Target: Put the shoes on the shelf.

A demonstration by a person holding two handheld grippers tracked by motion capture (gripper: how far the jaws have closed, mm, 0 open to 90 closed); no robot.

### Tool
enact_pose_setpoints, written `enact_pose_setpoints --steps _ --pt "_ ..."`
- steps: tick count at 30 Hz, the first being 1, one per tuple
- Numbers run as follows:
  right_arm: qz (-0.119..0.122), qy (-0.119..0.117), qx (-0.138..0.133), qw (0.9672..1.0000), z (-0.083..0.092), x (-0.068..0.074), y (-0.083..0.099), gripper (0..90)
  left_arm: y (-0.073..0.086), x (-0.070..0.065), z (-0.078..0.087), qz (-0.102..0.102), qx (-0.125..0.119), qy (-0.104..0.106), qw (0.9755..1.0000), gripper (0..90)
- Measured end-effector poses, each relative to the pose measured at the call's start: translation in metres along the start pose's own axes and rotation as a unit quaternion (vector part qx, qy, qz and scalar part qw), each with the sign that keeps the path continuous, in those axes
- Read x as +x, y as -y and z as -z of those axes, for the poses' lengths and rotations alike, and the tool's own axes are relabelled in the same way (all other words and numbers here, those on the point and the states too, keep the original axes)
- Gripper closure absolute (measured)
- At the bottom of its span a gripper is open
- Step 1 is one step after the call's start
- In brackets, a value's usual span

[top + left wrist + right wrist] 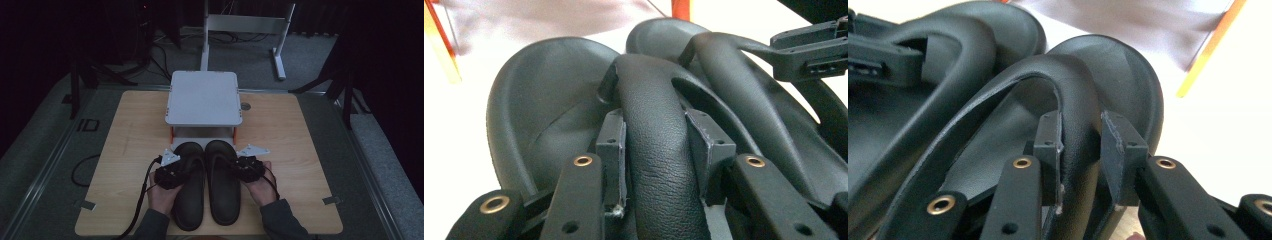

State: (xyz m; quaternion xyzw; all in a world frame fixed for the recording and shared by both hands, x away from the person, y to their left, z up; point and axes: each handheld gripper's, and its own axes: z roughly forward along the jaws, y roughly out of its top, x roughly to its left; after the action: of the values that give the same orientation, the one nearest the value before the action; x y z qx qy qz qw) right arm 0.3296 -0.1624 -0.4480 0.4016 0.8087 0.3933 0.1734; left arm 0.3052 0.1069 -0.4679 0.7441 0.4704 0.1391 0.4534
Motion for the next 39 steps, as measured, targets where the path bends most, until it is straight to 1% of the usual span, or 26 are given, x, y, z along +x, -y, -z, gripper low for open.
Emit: enact_pose_setpoints --steps 2,3,4,5,6,8,10,11,13,15,18,20,22,24,27,28,30,33,34,35,38,39 --pt "-0.001 0.001 -0.004 1.0 0.001 -0.003 -0.002 70.8 0.001 0.0 -0.003 0.011 -0.005 0.002 0.9999 64.0" --pt "0.001 -0.002 -0.001 1.0 0.0 -0.004 -0.003 70.8 0.001 0.0 -0.004 0.013 -0.006 0.002 0.9999 64.0" --pt "0.004 -0.008 0.0 1.0 -0.001 -0.005 -0.004 70.7 0.002 -0.001 -0.006 0.01 -0.002 -0.002 0.9999 63.9" --pt "0.007 -0.009 0.004 0.9999 -0.003 -0.006 -0.004 70.7 0.002 -0.001 -0.006 0.006 -0.003 -0.012 0.9999 63.5" --pt "0.007 -0.005 0.009 0.9999 -0.005 -0.006 -0.004 70.7 0.002 -0.001 -0.006 0.004 -0.003 -0.015 0.9999 62.7" --pt "0.001 -0.007 0.015 0.9999 -0.005 -0.006 -0.002 70.9 0.004 0.001 -0.005 0.007 -0.003 -0.02 0.9998 60.1" --pt "-0.001 -0.006 0.019 0.9998 -0.005 -0.005 -0.001 70.9 0.004 0.003 -0.004 0.006 0.0 -0.023 0.9997 59.7" --pt "-0.002 -0.004 0.024 0.9997 -0.003 -0.003 0.002 70.8 0.007 0.006 -0.002 0.012 -0.004 -0.026 0.9996 59.7" --pt "0.0 -0.001 0.025 0.9997 -0.002 0.0 0.002 70.8 0.009 0.008 -0.001 0.015 -0.004 -0.027 0.9995 59.3" --pt "0.001 0.008 0.026 0.9996 -0.002 0.003 0.002 70.8 0.01 0.007 0.001 0.014 -0.01 -0.027 0.9995 57.4" --pt "-0.002 0.013 0.023 0.9996 -0.003 0.007 0.003 70.8 0.01 0.004 0.009 0.003 -0.021 -0.03 0.9993 50.6" --pt "-0.004 0.006 0.027 0.9996 -0.002 0.007 0.003 70.4 0.01 0.004 0.016 -0.003 -0.025 -0.03 0.9992 47.6" --pt "-0.006 0.007 0.027 0.9996 -0.003 0.008 0.004 70.2 0.011 0.003 0.024 -0.007 -0.025 -0.03 0.9992 47.1" --pt "-0.01 0.007 0.025 0.9996 -0.002 0.007 0.004 70.3 0.015 0.003 0.031 -0.007 -0.02 -0.025 0.9995 46.7" --pt "-0.007 0.019 0.02 0.9996 -0.002 0.009 0.004 70.4 0.024 0.003 0.041 -0.013 -0.014 -0.025 0.9995 46.4" --pt "-0.007 0.02 0.021 0.9996 -0.002 0.009 0.004 70.4 0.028 0.004 0.045 -0.009 -0.012 -0.021 0.9997 46.4" --pt "-0.008 0.019 0.021 0.9996 -0.003 0.008 0.003 70.4 0.038 0.006 0.05 0.009 -0.009 -0.01 0.9999 46.6" --pt "-0.008 0.018 0.022 0.9996 -0.003 0.008 0.002 70.4 0.052 0.006 0.053 0.032 0.009 0.015 0.9993 48.2" --pt "-0.008 0.017 0.022 0.9996 -0.003 0.008 0.002 70.4 0.056 0.005 0.054 0.035 0.01 0.015 0.9992 48.9" --pt "-0.008 0.017 0.023 0.9996 -0.003 0.008 0.002 70.3 0.058 0.004 0.054 0.035 0.01 0.01 0.9993 48.0" --pt "-0.009 0.016 0.023 0.9996 -0.003 0.008 0.002 70.3 0.058 0.004 0.057 0.044 0.012 0.014 0.9988 49.5" --pt "-0.009 0.016 0.022 0.9996 -0.003 0.008 0.002 70.3 0.057 0.003 0.057 0.044 0.013 0.011 0.9989 49.7"
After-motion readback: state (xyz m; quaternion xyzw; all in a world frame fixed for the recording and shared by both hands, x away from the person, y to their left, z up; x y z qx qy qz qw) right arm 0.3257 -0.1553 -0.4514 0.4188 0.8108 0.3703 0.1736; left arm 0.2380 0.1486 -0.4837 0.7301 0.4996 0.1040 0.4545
